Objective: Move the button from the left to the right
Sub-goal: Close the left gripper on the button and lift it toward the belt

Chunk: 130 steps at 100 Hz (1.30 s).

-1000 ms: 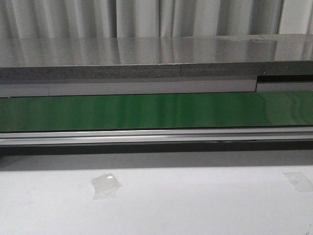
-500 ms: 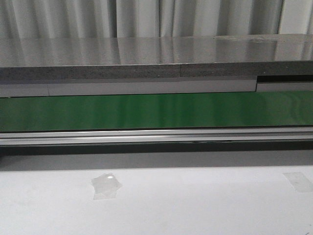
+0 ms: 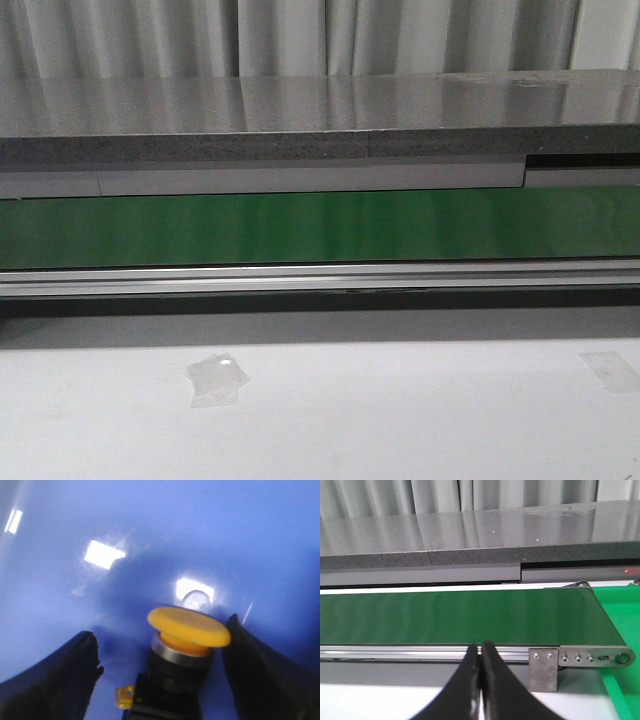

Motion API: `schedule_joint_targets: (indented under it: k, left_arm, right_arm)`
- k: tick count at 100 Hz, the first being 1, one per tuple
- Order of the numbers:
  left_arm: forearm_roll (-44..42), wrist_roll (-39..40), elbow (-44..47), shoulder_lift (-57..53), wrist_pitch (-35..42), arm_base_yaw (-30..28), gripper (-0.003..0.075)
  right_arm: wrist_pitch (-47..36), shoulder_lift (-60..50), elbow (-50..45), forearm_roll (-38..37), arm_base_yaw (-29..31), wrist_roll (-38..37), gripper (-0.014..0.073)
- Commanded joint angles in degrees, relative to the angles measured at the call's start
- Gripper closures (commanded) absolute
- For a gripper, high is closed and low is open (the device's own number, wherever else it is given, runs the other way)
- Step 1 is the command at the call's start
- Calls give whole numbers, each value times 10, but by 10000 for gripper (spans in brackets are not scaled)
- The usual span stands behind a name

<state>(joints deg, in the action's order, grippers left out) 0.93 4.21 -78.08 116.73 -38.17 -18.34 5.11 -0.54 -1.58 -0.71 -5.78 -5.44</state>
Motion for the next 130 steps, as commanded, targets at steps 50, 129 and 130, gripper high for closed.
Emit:
schedule_joint_targets:
  k: [50, 129, 130]
  left_arm:
    - [6, 2, -11, -37, -1, 2, 638]
    - [-5, -107, -11, -197, -84, 63, 638]
    - [-5, -107, -11, -197, -84, 65, 638]
  right_arm:
    - [-46, -12, 8, 1, -2, 1, 662]
    - [-46, -12, 8, 1, -2, 1, 662]
    - [-46, -12, 8, 1, -2, 1, 662]
